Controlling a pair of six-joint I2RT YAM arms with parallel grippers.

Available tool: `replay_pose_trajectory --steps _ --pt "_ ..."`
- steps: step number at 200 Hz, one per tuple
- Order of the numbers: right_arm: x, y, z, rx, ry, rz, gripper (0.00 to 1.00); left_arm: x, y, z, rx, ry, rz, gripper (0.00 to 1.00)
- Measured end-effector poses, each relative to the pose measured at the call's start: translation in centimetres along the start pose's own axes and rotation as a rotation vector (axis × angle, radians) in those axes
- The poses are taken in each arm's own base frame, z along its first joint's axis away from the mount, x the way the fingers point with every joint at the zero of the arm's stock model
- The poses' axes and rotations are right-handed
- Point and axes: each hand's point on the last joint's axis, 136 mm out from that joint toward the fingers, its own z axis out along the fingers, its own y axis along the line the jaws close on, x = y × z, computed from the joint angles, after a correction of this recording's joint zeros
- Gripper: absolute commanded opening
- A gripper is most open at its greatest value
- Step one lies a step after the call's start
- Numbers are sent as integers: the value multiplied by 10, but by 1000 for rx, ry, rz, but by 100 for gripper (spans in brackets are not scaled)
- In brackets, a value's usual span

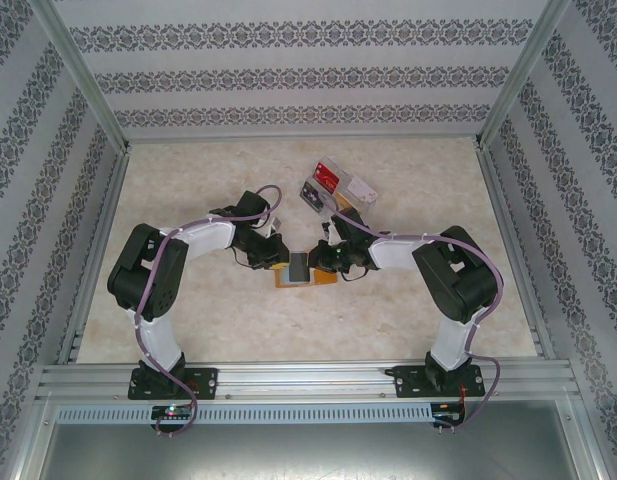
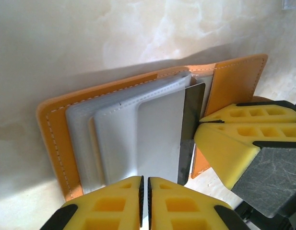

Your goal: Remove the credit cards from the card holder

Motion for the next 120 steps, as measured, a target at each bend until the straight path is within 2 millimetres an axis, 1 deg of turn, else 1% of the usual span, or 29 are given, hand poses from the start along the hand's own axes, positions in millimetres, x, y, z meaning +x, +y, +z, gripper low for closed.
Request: replay_pose_trajectory --steps 20,47,59,120 --pt "0 0 0 0 0 1 18 1 0 1 2 5 -2 12" --pt "-1 1 0 -4 -3 2 25 2 9 9 -16 23 -19 11" --pt "-2 2 0 -8 -6 2 26 2 9 11 -12 30 -22 10" --pt "-2 5 3 -43 6 18 27 2 10 11 -14 31 -15 10"
